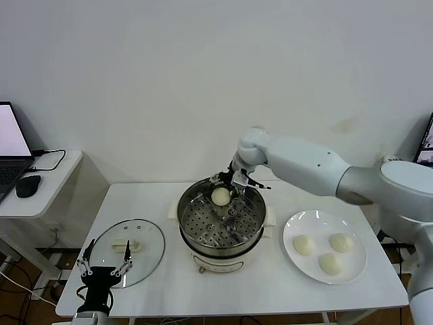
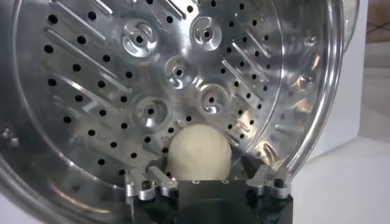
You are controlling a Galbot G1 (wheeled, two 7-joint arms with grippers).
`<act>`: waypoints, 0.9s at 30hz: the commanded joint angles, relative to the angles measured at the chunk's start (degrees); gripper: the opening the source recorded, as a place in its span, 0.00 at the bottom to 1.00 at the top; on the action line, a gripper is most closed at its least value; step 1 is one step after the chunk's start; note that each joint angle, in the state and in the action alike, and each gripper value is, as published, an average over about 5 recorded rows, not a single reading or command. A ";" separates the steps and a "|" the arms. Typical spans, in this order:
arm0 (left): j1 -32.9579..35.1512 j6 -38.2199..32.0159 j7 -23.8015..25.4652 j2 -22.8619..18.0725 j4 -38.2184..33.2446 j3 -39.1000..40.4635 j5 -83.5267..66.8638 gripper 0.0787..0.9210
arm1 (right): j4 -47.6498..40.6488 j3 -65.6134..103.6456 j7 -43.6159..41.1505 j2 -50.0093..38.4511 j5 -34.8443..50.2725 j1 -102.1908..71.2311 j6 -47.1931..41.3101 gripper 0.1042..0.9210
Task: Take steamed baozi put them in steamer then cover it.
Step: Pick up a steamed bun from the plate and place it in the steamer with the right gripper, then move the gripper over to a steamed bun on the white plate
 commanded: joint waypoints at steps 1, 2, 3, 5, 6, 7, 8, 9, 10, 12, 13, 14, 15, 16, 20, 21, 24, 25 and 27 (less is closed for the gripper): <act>0.23 0.15 0.09 0.35 -1.18 -0.07 -0.02 0.88 | 16.78 -3.64 -7.43 -10.07 18.20 11.68 -19.41 0.88; 0.27 0.15 0.09 0.45 -1.32 -0.08 -0.06 0.88 | 19.53 -4.05 -8.54 -12.40 19.56 13.13 -23.40 0.88; 0.33 0.15 0.10 0.56 -1.44 -0.10 -0.12 0.88 | 21.89 -4.41 -9.25 -14.60 20.45 14.25 -26.72 0.88; 0.52 0.14 0.12 0.76 -1.72 -0.09 -0.22 0.88 | 26.30 -5.03 -10.18 -18.87 21.52 15.80 -33.21 0.88; 0.64 0.12 0.13 0.86 -1.88 -0.05 -0.26 0.88 | 28.19 -5.27 -10.36 -21.27 21.89 16.22 -35.97 0.88; 0.76 0.11 0.15 0.95 -2.05 0.00 -0.27 0.88 | 29.81 -5.48 -10.33 -23.80 22.26 16.41 -38.45 0.88; 0.86 0.11 0.16 1.05 -2.23 0.06 -0.27 0.88 | 31.29 -5.64 -10.13 -26.45 22.71 16.39 -40.75 0.88; 0.94 0.10 0.17 1.17 -2.41 0.14 -0.27 0.88 | 32.54 -5.75 -9.77 -29.17 23.18 16.16 -42.43 0.88; 0.98 0.11 0.18 1.32 -2.56 0.21 -0.27 0.88 | 33.68 -5.78 -9.25 -31.97 23.62 15.77 -44.23 0.88; 0.96 0.11 0.19 1.67 -2.76 0.32 -0.30 0.88 | 35.54 -5.36 -8.27 -36.79 24.12 14.29 -46.59 0.88; 0.90 0.12 0.19 1.87 -2.79 0.36 -0.33 0.88 | 36.23 -4.70 -7.87 -39.00 24.00 13.07 -47.33 0.88; 0.82 0.12 0.20 2.03 -2.81 0.39 -0.37 0.88 | 36.77 -3.88 -7.54 -40.91 23.78 11.80 -47.96 0.88; 0.74 0.13 0.20 2.14 -2.80 0.40 -0.42 0.88 | 37.11 -2.79 -7.36 -42.47 23.41 10.20 -48.38 0.88; 0.65 0.13 0.21 2.24 -2.81 0.40 -0.47 0.88 | 37.31 -1.23 -7.26 -43.93 22.79 8.11 -48.49 0.88; 0.51 0.14 0.21 2.38 -2.90 0.41 -0.56 0.88 | 36.80 7.35 -7.25 -48.26 20.04 -3.21 -47.84 0.88; 0.53 0.14 0.20 2.39 -2.93 0.40 -0.55 0.88 | 36.46 9.50 -7.31 -48.91 19.41 -5.94 -47.52 0.88; 0.63 0.15 0.17 2.38 -3.05 0.34 -0.53 0.88 | 34.84 17.77 -7.74 -50.27 16.10 -15.99 -46.16 0.88; 0.66 0.16 0.16 2.37 -3.06 0.30 -0.53 0.88 | 34.21 20.58 -7.95 -50.54 14.85 -19.71 -45.63 0.88; 0.66 0.18 0.15 2.38 -2.94 0.21 -0.51 0.88 | 33.04 24.92 -8.27 -50.82 12.58 -26.12 -44.69 0.88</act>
